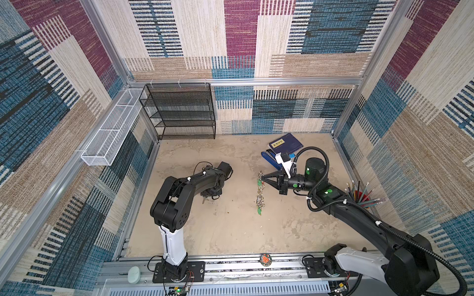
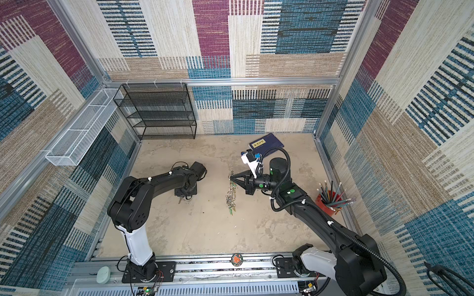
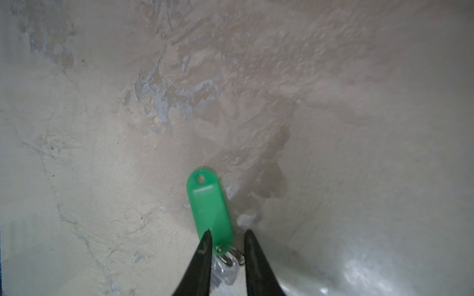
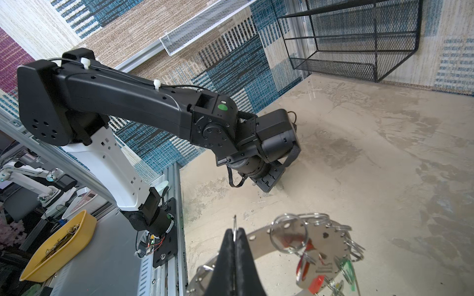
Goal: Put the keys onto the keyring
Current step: 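Close the left gripper on the green-tag key's tag on the table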
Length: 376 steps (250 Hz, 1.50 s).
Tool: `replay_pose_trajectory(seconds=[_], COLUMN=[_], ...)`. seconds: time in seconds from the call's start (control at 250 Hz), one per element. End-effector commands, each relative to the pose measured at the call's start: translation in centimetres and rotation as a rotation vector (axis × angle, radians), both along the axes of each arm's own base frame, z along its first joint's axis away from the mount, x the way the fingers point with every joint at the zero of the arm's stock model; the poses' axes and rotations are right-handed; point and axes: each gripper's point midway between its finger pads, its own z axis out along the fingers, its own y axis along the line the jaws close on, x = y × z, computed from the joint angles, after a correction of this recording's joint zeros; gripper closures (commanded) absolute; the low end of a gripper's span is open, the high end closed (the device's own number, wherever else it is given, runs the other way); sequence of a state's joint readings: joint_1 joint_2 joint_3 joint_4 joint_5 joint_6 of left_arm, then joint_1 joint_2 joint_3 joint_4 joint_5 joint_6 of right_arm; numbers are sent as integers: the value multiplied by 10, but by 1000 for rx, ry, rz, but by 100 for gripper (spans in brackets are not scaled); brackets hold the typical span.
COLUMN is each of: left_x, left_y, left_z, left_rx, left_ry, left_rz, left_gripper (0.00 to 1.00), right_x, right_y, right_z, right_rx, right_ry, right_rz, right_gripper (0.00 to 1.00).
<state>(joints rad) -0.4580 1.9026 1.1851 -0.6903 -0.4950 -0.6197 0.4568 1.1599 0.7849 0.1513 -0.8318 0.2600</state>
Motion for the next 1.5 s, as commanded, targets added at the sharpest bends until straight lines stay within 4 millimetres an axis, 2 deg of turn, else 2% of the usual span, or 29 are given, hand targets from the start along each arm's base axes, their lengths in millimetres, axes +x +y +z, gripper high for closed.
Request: replay_pose_trajectory(seconds=[0.0, 0.52, 0.624, 0.712, 0.844, 0.948, 1.076, 1.22, 1.284, 1.408, 1.5], left_x=[-18, -23, -21, -17, -15, -18, -29, -42, -45, -47, -45], left_y=[1, -2, -10, -25, -44, -46, -25, 1, 12, 25, 32], left_z=[-14, -10, -7, -2, 14, 32, 46, 58, 53, 34, 30], left_rx=[-25, -58, -111, -198, -329, -410, -461, -394, -381, -403, -394], left_ry=[72, 65, 42, 14, -44, -122, -157, -162, -144, -107, -114], left_rz=[33, 39, 23, -9, -36, -24, 42, -23, -35, -17, -9], left_gripper=[79, 98, 100, 100, 100, 87, 78, 53, 50, 51, 52], right_x=[-1, -4, -4, -5, -4, -4, -4, -4, -5, -4, -6], right_y=[1, 2, 3, 3, 3, 4, 4, 4, 5, 6, 6], right_z=[7, 5, 5, 5, 6, 7, 9, 10, 8, 8, 10], right_rx=[16, 23, 24, 26, 27, 28, 35, 40, 40, 42, 44], right_ry=[-23, -14, -12, -12, -13, -15, -15, -15, -9, -8, -8], right_rz=[13, 33, 36, 38, 41, 43, 44, 47, 49, 58, 64], right_gripper=[100, 100, 100, 100, 100, 100, 100, 100, 100, 100, 100])
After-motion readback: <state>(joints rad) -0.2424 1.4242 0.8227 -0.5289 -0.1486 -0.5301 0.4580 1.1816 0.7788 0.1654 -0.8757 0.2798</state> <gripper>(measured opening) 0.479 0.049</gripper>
